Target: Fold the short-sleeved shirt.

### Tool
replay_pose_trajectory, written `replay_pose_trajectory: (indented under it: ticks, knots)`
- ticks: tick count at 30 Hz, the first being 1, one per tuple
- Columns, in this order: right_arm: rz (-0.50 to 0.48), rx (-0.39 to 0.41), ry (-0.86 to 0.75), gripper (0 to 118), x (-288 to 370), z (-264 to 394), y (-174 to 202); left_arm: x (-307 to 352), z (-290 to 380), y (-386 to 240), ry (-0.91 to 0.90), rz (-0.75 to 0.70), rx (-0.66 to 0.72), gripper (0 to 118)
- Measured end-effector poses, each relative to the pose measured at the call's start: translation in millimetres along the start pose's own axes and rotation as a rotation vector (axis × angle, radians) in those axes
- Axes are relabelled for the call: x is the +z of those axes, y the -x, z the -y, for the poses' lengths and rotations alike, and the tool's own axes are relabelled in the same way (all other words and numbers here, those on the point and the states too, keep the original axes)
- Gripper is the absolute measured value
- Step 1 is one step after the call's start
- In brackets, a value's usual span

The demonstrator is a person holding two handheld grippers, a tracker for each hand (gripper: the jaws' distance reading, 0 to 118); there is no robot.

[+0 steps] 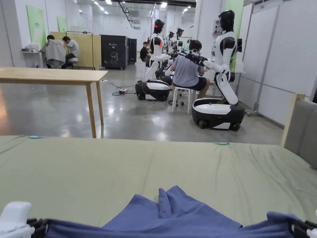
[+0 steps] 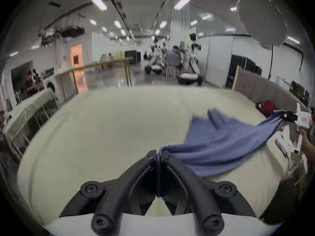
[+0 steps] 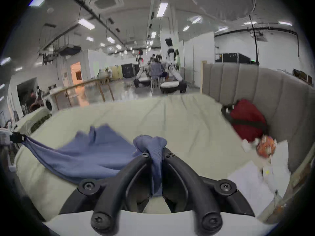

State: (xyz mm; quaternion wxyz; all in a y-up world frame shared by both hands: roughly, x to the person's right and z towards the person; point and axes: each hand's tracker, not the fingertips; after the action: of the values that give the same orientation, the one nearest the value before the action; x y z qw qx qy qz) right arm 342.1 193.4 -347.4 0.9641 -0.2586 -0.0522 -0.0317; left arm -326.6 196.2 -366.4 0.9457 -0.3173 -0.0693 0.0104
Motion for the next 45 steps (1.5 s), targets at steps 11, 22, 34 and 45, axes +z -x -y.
replay_pose_trajectory:
  ticks: [11, 22, 34, 45]
  knots:
    - [-0.047, -0.009, -0.113, 103, 74, 40, 19, 76, 40, -31, -0.198, -0.054, -0.075, 116]
    - [-0.101, 0.171, -0.374, 9, 152, 34, 144, 142, 30, -119, -0.342, -0.054, -0.103, 7]
    - [-0.237, 0.162, -0.238, 9, 127, 57, 174, 82, 74, 18, 0.026, -0.113, 0.055, 13]
    - [-0.232, 0.169, -0.14, 9, 75, 51, 198, -36, 67, 22, 0.174, 0.01, 0.011, 109]
